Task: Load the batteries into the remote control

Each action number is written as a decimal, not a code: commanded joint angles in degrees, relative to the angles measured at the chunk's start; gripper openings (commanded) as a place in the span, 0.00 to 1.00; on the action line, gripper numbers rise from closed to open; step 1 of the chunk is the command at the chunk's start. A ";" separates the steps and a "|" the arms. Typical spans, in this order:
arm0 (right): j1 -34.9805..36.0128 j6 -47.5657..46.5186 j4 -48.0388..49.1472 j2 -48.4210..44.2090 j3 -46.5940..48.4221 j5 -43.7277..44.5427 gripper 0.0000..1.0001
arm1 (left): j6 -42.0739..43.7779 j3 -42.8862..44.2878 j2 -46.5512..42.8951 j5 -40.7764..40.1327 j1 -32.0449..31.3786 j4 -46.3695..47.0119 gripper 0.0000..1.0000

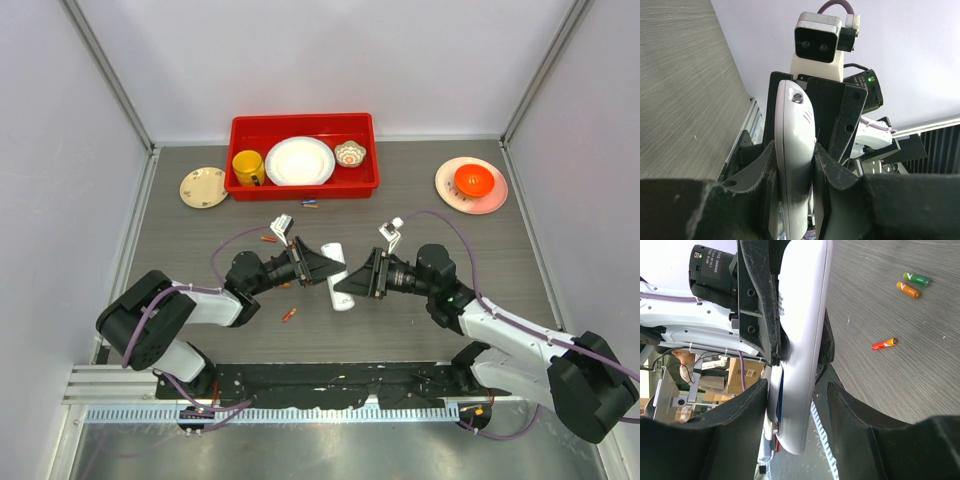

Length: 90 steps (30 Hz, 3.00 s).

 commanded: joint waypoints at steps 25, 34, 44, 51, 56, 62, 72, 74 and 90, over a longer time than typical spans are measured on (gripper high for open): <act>2.29 3.28 7.72 4.63 0.91 1.96 0.33 | 1.59 1.33 -0.92 -1.74 -2.20 15.10 0.00; 2.29 0.21 0.08 -1.96 2.58 1.44 0.57 | 2.12 0.72 -1.01 -2.53 -2.11 15.10 0.00; 2.11 -1.38 -4.06 -5.31 0.22 -0.32 0.55 | 1.94 1.24 -1.36 -2.54 -2.11 15.10 0.00; 2.29 -1.29 -2.13 -3.90 -0.75 -1.11 0.49 | 1.68 1.42 -1.88 -2.45 -2.11 15.10 0.00; 2.20 -1.03 -1.69 -1.97 -0.58 -0.76 0.35 | 1.41 1.33 -2.06 -2.27 -2.11 15.10 0.00; 2.20 -0.50 -1.15 -0.39 -0.14 0.47 0.03 | 1.41 1.33 -1.62 -2.10 -2.11 15.10 0.00; 1.94 -0.15 -2.39 -3.37 1.09 2.31 0.52 | 2.03 1.07 -1.62 -1.92 -2.11 15.10 0.00; 1.41 -0.15 -2.39 -3.55 1.44 2.75 0.54 | 1.94 0.98 -1.71 -1.92 -2.11 15.10 0.00; 0.35 2.84 6.65 2.86 2.06 -2.32 0.04 | 2.03 0.98 -1.80 -1.92 -2.11 15.10 0.00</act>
